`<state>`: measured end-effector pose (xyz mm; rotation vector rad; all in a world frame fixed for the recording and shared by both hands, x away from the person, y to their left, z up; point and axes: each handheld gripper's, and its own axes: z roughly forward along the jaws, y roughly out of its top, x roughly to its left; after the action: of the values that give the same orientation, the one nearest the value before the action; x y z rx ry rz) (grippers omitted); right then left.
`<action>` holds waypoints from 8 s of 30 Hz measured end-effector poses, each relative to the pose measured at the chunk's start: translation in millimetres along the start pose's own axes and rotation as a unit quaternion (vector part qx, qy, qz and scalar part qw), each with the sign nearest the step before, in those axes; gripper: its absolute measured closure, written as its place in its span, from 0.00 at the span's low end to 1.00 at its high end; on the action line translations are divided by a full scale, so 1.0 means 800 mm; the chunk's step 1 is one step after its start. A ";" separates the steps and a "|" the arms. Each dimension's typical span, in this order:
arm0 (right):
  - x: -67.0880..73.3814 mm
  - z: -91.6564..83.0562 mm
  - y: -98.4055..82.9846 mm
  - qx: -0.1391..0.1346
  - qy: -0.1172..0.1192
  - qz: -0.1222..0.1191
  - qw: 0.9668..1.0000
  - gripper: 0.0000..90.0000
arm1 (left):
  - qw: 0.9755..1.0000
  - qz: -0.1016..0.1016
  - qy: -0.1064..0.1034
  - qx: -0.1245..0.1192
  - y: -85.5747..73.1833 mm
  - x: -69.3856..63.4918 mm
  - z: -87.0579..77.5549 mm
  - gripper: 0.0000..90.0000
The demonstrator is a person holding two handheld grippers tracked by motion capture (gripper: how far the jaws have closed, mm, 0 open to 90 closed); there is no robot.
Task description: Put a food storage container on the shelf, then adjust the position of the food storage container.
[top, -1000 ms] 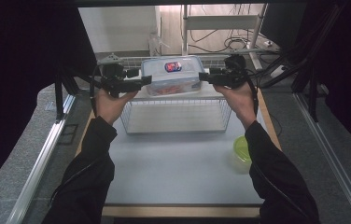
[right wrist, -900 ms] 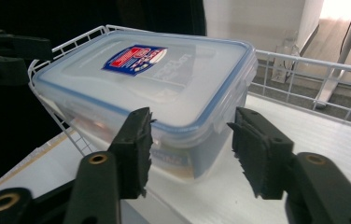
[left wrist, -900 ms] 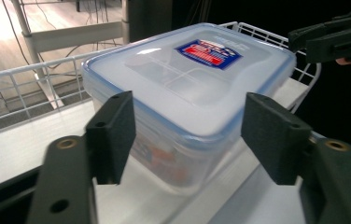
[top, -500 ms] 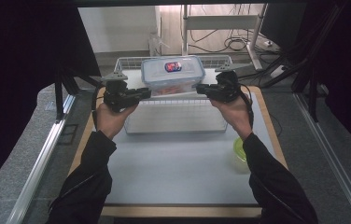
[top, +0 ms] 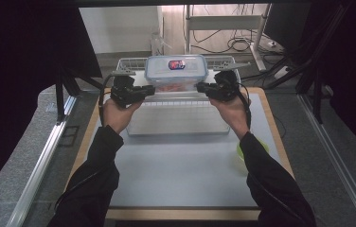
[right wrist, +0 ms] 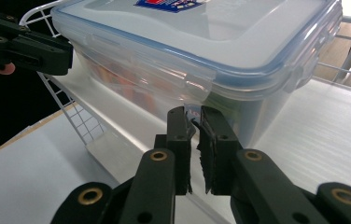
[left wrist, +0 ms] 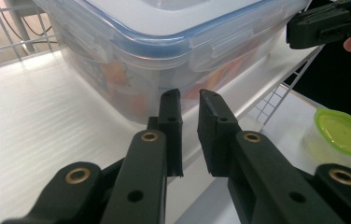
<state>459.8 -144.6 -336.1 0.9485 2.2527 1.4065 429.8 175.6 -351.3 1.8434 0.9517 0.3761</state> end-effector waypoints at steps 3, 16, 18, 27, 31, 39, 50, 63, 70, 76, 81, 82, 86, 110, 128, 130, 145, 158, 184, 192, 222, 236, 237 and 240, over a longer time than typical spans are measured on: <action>-0.005 0.003 0.001 0.002 -0.003 0.004 1.000 0.91 | 1.000 0.004 0.003 0.006 0.003 0.000 0.005 0.88; -0.006 0.004 0.001 0.002 0.000 0.006 1.000 0.88 | 0.999 0.026 0.019 0.019 0.007 -0.009 0.019 0.88; -0.003 0.001 0.000 0.001 0.003 0.002 1.000 0.85 | 0.999 0.035 0.014 0.013 0.006 -0.014 0.015 0.87; 0.013 -0.013 -0.017 0.007 0.025 -0.012 1.000 0.62 | 0.998 0.057 0.007 -0.002 -0.017 -0.038 -0.004 0.62; 0.020 -0.016 -0.032 0.003 0.025 -0.015 1.000 0.53 | 0.998 0.057 -0.006 -0.005 -0.033 -0.047 -0.010 0.54; 0.043 -0.020 -0.071 0.007 0.035 -0.045 0.998 0.45 | 0.997 0.069 -0.014 0.003 -0.075 -0.069 -0.020 0.38; 0.063 -0.038 -0.116 0.020 0.038 -0.068 0.997 0.32 | 0.995 0.091 -0.020 0.022 -0.115 -0.097 -0.028 0.24; 0.068 -0.050 -0.172 0.032 0.029 -0.059 0.997 0.11 | 0.994 0.087 -0.030 0.064 -0.173 -0.118 -0.016 0.05; 0.078 -0.061 -0.191 0.037 0.042 -0.063 0.996 0.06 | 0.993 0.102 -0.012 0.051 -0.209 -0.124 -0.023 0.03; 0.085 -0.070 -0.204 0.037 0.042 -0.078 0.995 0.05 | 0.994 0.101 -0.004 0.046 -0.231 -0.125 -0.028 0.02; 0.082 -0.074 -0.224 0.062 0.033 -0.092 0.993 0.06 | 0.993 0.110 0.000 0.045 -0.252 -0.132 -0.029 0.02; 0.082 -0.074 -0.224 0.062 0.033 -0.092 0.993 0.06 | 0.993 0.110 0.000 0.045 -0.252 -0.132 -0.029 0.02; 0.073 -0.075 -0.239 0.085 0.027 -0.080 0.993 0.06 | 0.990 0.122 0.004 0.064 -0.258 -0.135 -0.025 0.02; 0.051 -0.101 -0.232 0.113 -0.011 -0.057 0.992 0.77 | 0.993 0.095 0.015 0.074 -0.268 -0.124 -0.034 0.03; -0.049 -0.166 -0.238 0.065 -0.153 0.025 0.986 1.00 | 0.992 0.095 0.016 0.081 -0.269 -0.122 -0.032 0.04; -0.063 -0.174 -0.244 0.065 -0.169 0.039 0.983 1.00 | 0.992 0.095 0.015 0.083 -0.270 -0.122 -0.032 0.04; -0.079 -0.175 -0.267 0.111 -0.222 0.063 0.967 1.00 | 0.990 0.103 0.014 0.097 -0.271 -0.122 -0.029 0.04; -0.098 -0.158 -0.289 0.147 -0.187 0.097 0.966 1.00 | 0.989 0.104 0.011 0.106 -0.273 -0.125 -0.024 0.04; -0.090 -0.109 -0.285 0.146 -0.116 0.107 0.977 1.00 | 0.987 0.109 0.010 0.119 -0.275 -0.126 -0.018 0.04; -0.070 -0.082 -0.279 0.158 -0.083 0.096 0.979 1.00 | 0.986 0.110 0.009 0.126 -0.275 -0.126 -0.017 0.04; 0.054 0.034 -0.252 0.175 0.049 0.009 0.983 0.99 | 0.984 0.115 0.004 0.135 -0.276 -0.128 -0.015 0.04; 0.054 0.031 -0.241 0.158 0.016 -0.024 0.987 0.92 | 0.985 0.115 0.003 0.132 -0.275 -0.128 -0.018 0.05; 0.052 0.027 -0.239 0.154 0.010 -0.025 0.988 0.89 | 0.985 0.115 0.004 0.131 -0.275 -0.128 -0.018 0.05; 0.049 0.018 -0.236 0.145 0.000 -0.040 0.989 0.79 | 0.985 0.113 0.004 0.130 -0.275 -0.127 -0.018 0.05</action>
<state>370.2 -164.1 -506.7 0.9305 2.5115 1.0642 257.6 153.6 -521.1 2.2005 0.8286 0.4131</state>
